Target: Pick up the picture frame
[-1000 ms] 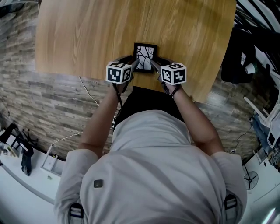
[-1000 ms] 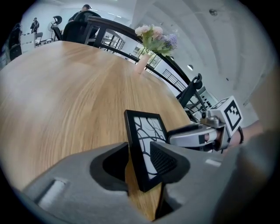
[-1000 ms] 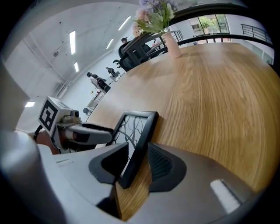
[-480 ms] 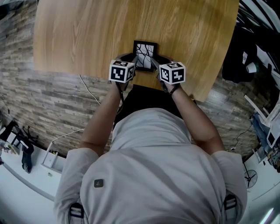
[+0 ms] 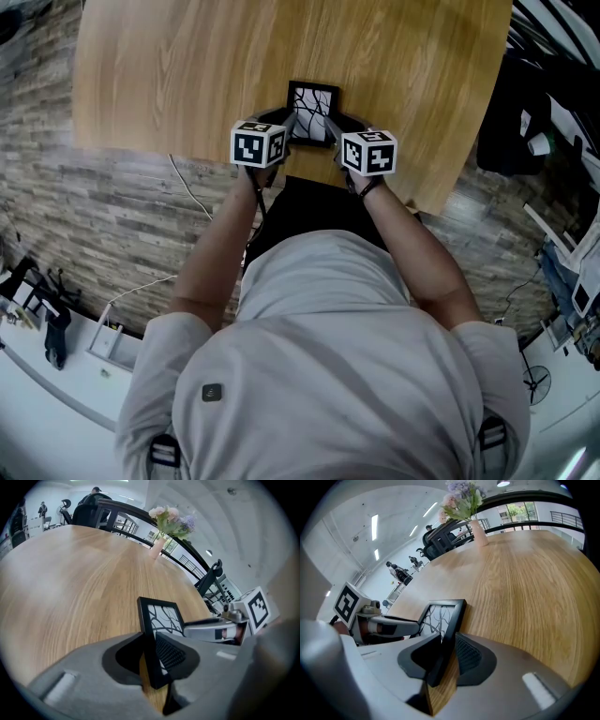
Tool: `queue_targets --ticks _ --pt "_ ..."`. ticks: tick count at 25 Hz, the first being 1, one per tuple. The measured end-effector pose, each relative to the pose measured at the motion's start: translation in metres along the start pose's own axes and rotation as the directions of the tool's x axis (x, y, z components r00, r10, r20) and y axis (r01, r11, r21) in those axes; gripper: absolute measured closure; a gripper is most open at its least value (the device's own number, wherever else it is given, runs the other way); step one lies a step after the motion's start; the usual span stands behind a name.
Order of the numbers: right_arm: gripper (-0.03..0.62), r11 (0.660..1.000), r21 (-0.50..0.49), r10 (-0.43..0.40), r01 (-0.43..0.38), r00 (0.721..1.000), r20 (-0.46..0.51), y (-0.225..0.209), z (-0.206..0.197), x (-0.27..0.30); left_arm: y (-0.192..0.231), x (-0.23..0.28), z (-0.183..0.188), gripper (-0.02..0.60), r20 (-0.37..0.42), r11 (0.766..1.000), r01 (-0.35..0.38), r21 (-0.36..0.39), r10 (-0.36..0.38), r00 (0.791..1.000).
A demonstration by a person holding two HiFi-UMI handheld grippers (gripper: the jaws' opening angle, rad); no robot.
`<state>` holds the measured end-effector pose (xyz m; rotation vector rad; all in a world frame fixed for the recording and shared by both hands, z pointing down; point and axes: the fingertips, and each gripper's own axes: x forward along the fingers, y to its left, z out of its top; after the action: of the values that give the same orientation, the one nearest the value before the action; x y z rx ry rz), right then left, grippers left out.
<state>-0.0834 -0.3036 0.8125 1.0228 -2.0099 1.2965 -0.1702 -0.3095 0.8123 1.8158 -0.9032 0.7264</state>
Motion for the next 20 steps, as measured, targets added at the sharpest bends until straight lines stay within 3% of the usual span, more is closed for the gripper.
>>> queue_targets --ticks 8,20 --pt "0.496 1.0 0.021 0.011 -0.012 0.999 0.04 0.003 0.004 -0.008 -0.003 -0.007 0.003 0.502 0.056 0.997 0.037 -0.074 -0.033 0.998" --pt "0.496 0.999 -0.038 0.021 -0.015 0.99 0.139 0.03 0.029 -0.042 -0.028 -0.054 0.03 0.502 0.165 0.999 0.044 0.016 -0.046 0.985"
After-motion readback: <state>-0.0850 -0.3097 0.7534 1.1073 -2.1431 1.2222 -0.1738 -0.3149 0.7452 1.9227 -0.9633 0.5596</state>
